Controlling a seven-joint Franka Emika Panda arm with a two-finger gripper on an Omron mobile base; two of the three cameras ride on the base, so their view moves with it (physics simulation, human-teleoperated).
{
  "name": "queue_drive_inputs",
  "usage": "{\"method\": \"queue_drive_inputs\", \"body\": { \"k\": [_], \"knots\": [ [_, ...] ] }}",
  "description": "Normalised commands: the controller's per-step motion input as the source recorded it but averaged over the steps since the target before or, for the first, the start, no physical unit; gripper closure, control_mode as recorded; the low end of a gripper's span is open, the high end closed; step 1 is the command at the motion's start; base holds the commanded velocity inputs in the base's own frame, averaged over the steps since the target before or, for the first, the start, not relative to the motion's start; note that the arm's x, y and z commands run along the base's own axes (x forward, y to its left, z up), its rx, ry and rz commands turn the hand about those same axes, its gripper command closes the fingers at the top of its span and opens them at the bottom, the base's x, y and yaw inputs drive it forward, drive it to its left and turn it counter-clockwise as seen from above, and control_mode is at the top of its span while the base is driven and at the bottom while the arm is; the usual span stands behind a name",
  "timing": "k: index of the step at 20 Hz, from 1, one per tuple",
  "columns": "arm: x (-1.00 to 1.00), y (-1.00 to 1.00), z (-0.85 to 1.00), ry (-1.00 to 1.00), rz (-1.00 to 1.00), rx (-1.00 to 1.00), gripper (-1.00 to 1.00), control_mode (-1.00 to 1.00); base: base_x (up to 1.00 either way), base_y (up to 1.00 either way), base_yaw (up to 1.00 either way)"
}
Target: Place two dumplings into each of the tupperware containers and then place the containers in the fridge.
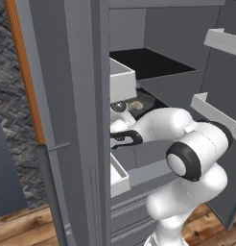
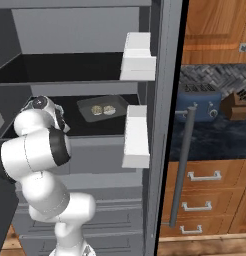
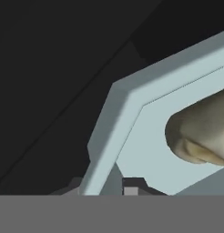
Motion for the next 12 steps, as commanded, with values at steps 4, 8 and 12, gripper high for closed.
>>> {"method": "queue_drive_inputs", "body": {
  "k": [4, 8, 12],
  "knots": [
    [0.00, 0.12, 0.00, -0.06, -0.05, 0.11, -1.00, -1.00, 0.00, 0.00, 0.00],
    [0.00, 0.00, 0.11, -0.06, -0.05, 0.19, -1.00, -1.00, 0.00, 0.00, 0.00],
    [0.00, -0.12, 0.42, 0.00, -0.04, 0.22, -1.00, -1.00, 0.00, 0.00, 0.00]
  ]
}}
